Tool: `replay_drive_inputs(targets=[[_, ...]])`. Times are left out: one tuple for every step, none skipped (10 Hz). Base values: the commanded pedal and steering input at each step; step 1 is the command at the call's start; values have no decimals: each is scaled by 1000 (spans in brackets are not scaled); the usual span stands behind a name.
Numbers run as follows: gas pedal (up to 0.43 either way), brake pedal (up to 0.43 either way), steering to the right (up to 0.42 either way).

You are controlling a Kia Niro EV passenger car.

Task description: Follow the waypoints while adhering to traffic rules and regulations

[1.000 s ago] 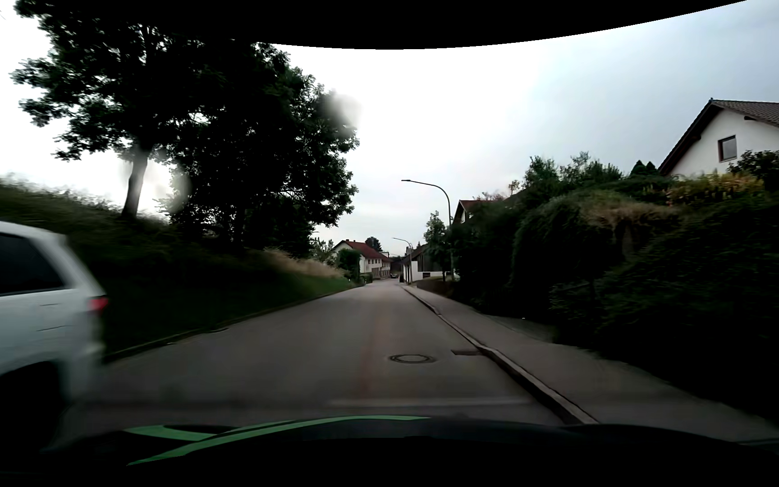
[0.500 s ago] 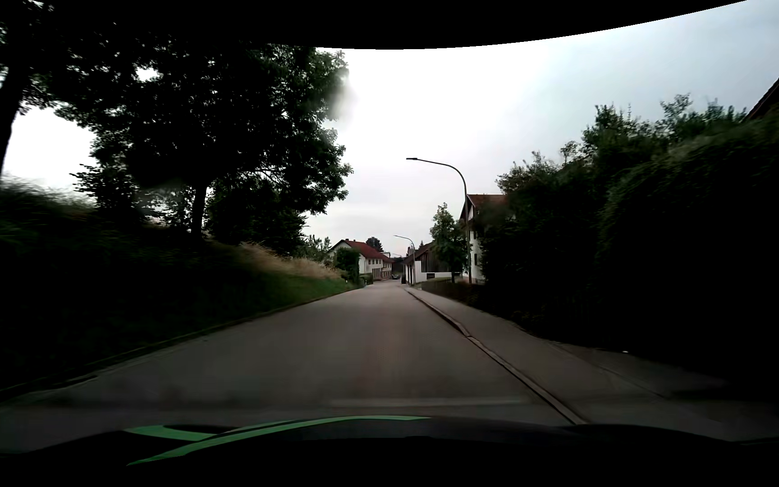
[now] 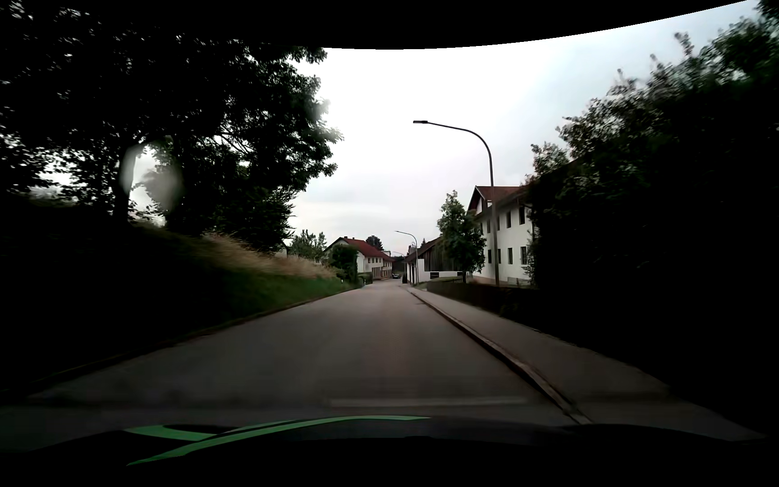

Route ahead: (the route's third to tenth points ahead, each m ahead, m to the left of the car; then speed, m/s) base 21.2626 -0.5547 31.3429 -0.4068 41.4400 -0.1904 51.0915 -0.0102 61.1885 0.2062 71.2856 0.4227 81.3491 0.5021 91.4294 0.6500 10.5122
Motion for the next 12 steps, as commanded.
replay_drive_inputs(targets=[[39,0,-1],[39,0,-1],[39,0,-1],[39,0,-1],[39,0,0],[39,0,0],[39,0,0],[39,0,0],[39,0,0],[39,0,1],[39,0,1],[39,0,0]])
